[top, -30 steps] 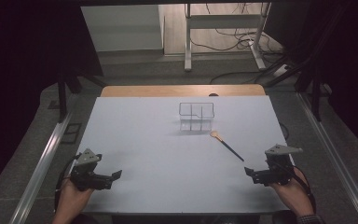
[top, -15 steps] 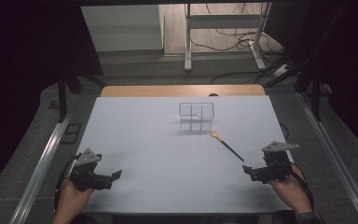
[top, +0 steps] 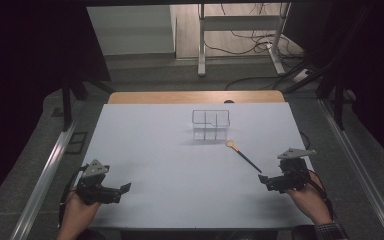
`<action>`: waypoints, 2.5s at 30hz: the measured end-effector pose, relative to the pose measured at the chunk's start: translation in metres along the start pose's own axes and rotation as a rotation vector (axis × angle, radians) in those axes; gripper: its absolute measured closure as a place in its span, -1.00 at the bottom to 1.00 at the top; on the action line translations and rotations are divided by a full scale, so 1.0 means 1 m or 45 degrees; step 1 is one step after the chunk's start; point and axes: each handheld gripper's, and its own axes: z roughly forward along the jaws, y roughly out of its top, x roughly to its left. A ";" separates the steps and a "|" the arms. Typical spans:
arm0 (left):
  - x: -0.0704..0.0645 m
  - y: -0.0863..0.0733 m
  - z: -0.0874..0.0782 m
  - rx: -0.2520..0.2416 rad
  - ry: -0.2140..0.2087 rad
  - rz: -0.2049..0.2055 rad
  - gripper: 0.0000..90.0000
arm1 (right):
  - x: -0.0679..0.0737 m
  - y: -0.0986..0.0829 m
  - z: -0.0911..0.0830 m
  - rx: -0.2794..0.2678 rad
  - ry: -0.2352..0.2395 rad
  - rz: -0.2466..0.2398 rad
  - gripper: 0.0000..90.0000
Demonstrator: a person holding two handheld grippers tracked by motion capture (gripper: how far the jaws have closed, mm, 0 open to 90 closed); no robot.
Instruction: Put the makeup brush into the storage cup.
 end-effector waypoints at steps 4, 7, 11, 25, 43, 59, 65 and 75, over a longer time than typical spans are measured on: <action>0.000 0.000 0.000 0.004 0.001 0.002 -1.00 | -0.002 0.002 0.002 0.017 0.002 0.003 -1.00; 0.000 0.000 0.000 0.004 0.002 0.003 -1.00 | -0.003 0.003 0.003 0.024 0.003 0.003 -1.00; 0.000 0.000 0.000 0.006 0.002 0.003 -1.00 | -0.003 0.004 0.004 0.029 0.001 0.011 -1.00; 0.000 0.000 0.001 0.019 0.006 0.011 -1.00 | -0.009 0.016 0.008 0.076 -0.028 0.015 -1.00; -0.001 0.000 0.003 0.038 0.008 0.021 -1.00 | -0.016 0.035 0.016 0.160 -0.040 -0.015 -1.00; -0.001 0.000 0.003 0.040 0.006 0.020 -1.00 | -0.025 0.050 0.025 0.213 -0.044 -0.022 -1.00; -0.001 0.000 0.003 0.040 0.004 0.019 -1.00 | -0.024 0.056 0.031 0.234 -0.032 -0.024 -1.00; -0.001 0.000 0.003 0.042 0.003 0.020 -1.00 | -0.022 0.068 0.042 0.246 -0.003 -0.051 -1.00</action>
